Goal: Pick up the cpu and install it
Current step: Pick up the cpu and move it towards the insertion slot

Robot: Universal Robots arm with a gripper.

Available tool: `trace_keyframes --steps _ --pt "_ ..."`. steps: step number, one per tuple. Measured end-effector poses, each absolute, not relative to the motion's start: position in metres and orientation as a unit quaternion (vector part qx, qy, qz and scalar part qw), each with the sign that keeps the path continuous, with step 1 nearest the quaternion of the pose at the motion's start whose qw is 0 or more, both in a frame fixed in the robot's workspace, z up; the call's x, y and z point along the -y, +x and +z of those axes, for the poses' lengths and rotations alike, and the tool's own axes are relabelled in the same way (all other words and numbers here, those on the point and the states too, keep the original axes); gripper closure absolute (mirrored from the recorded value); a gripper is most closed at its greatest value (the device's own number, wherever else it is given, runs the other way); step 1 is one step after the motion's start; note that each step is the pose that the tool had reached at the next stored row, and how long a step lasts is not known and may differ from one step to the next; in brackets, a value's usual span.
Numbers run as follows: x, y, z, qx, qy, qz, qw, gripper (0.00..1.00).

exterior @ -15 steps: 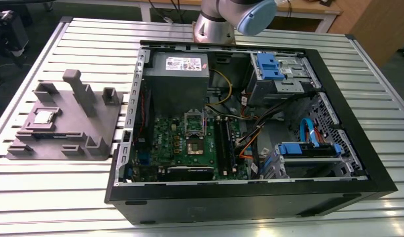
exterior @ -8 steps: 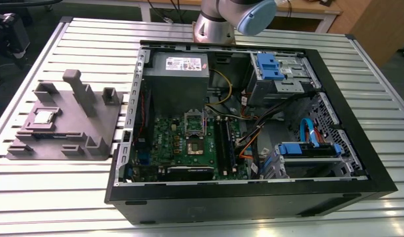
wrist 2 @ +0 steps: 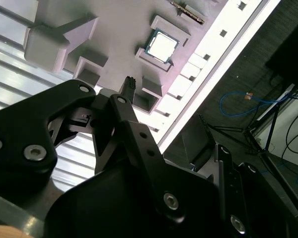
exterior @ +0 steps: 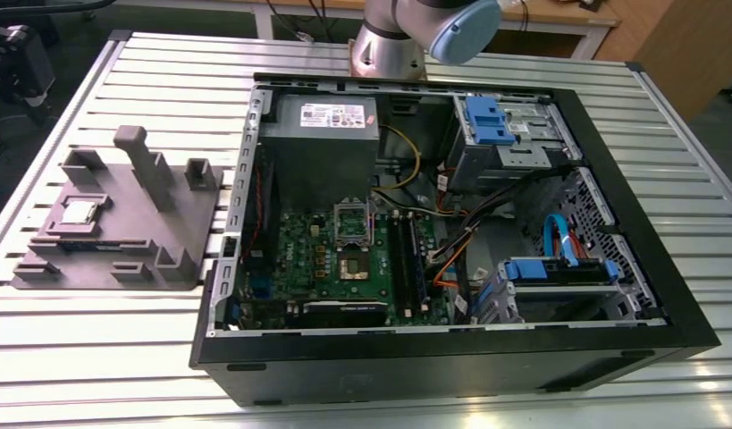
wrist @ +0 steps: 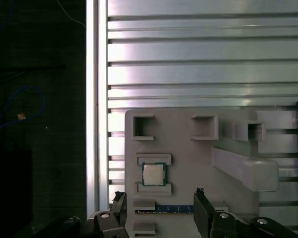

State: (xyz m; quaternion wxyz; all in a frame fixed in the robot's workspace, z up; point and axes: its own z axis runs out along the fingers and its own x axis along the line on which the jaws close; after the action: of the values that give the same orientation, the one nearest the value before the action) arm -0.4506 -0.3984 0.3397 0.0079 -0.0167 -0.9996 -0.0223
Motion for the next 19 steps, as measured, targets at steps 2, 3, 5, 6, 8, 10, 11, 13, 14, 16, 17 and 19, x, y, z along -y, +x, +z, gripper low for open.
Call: trace_keyframes --steps 2,3,5,6,8,10,11,13,14,16,17,19 --pt "0.398 -0.451 0.339 1.0 -0.017 -0.022 0.008 0.35" --pt "0.398 -0.451 0.339 1.0 -0.017 -0.022 0.008 0.35" --pt "0.398 -0.451 0.339 1.0 -0.017 -0.022 0.008 0.35" --pt "0.398 -0.451 0.339 1.0 -0.017 -0.022 0.008 0.35" --pt "0.398 -0.451 0.338 1.0 -0.017 -0.022 0.008 0.35" --pt "0.398 -0.451 0.336 1.0 -0.017 -0.022 0.008 0.35" --pt "0.398 -0.451 0.335 1.0 -0.017 -0.022 0.008 0.35" --pt "0.398 -0.451 0.331 1.0 -0.017 -0.022 0.009 0.35" --pt "0.398 -0.451 0.33 1.0 -0.017 -0.022 0.009 0.35" --pt "0.399 -0.451 0.326 1.0 -0.017 -0.022 0.009 0.35" --pt "0.4 -0.451 0.324 1.0 -0.017 -0.022 0.009 0.35" --pt "0.404 -0.451 0.321 1.0 -0.017 -0.024 0.009 0.35"
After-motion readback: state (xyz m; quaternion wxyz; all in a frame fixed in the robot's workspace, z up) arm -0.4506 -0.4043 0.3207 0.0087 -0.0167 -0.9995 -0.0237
